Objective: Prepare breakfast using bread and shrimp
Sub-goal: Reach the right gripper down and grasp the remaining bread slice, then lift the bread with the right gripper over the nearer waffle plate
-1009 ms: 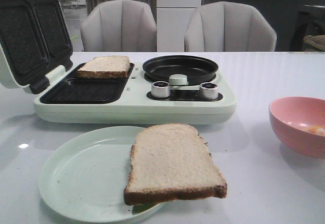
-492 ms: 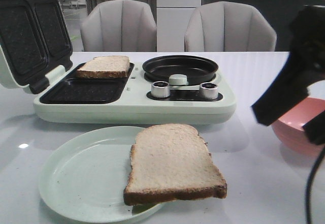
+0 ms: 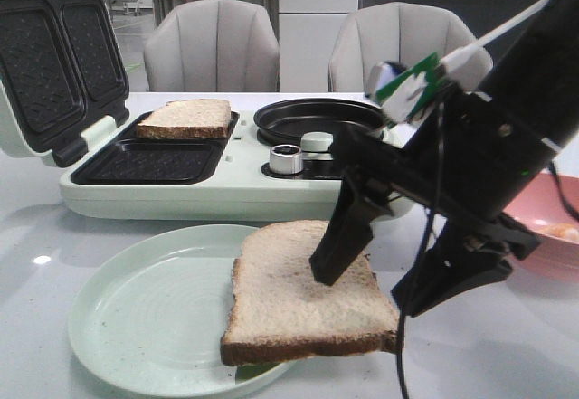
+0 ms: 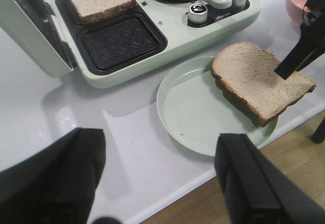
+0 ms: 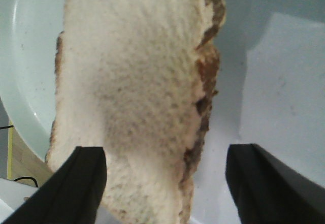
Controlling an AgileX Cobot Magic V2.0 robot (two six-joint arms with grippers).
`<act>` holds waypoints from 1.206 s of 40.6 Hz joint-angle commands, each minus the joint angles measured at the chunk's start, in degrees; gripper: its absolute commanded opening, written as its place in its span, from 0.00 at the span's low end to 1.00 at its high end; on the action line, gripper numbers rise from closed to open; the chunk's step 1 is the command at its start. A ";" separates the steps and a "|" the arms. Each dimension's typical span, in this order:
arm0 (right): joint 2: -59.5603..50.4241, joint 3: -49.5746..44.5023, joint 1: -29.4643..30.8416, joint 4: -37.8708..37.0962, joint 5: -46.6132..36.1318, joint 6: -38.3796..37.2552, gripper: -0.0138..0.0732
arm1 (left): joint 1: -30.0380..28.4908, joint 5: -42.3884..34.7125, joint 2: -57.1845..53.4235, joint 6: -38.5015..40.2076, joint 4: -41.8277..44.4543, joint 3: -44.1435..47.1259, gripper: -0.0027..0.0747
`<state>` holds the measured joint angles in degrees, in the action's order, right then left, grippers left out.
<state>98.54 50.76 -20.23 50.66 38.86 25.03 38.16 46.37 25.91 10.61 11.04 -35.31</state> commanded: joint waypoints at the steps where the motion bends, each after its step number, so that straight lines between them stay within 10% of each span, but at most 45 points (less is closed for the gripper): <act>1: 0.37 3.22 -0.07 1.99 2.08 1.24 0.84 | 0.38 -4.39 0.37 0.27 0.20 -1.56 0.69; 9: 1.82 4.78 -0.07 2.25 4.21 3.92 0.78 | 0.38 -4.39 0.37 0.27 0.20 -1.56 0.69; 26: -0.83 5.25 0.00 2.01 5.43 4.06 0.22 | 0.38 -4.39 0.37 0.27 0.20 -1.56 0.69; 49: -9.34 20.74 -3.03 9.37 0.85 5.66 0.20 | 0.38 -4.39 0.37 0.27 0.20 -1.56 0.69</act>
<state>89.59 67.09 -21.78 55.84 43.60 29.33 38.16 46.26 25.91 10.61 10.93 -35.31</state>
